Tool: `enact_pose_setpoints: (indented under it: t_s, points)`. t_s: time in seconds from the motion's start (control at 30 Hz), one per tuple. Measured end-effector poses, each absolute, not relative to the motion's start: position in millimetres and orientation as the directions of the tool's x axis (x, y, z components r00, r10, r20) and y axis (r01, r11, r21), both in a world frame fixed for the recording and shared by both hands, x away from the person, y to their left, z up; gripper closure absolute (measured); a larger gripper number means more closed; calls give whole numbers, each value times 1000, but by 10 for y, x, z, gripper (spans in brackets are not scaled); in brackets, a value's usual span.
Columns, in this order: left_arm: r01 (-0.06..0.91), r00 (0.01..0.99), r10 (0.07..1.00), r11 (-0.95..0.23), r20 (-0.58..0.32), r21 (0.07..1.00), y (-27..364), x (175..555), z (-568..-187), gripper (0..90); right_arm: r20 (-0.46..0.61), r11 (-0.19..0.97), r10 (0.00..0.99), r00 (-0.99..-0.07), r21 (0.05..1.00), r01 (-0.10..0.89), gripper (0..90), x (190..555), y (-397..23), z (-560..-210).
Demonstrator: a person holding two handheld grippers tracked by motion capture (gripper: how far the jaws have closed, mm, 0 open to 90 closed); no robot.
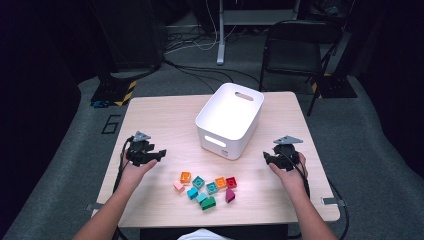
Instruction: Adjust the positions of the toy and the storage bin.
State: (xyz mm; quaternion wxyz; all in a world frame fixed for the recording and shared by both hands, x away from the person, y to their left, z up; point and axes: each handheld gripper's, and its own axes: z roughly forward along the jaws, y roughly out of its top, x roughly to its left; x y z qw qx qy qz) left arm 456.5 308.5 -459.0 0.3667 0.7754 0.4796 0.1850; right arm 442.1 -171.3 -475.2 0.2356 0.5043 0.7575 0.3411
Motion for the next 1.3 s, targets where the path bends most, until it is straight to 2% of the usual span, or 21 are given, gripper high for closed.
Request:
enact_pose_setpoints:
  t_s: [0.6, 1.1, 1.3]
  points:
    - [598, 530, 842, -288, -101, 748, 2852, 4648, -4366, 416, 43, 270, 883, -467, 769, 580, 467, 4560, -1311, -4657]
    - [582, 539, 835, -271, -114, 766, 2831, 4613, -4201, 418, -9, 320, 861, -509, 788, 526, 495, 4525, -1043, -4628]
    - [579, 550, 826, -272, -121, 769, 2782, 4612, -4116, 420, 10, 310, 854, -521, 793, 525, 495, 4530, -1004, -4628]
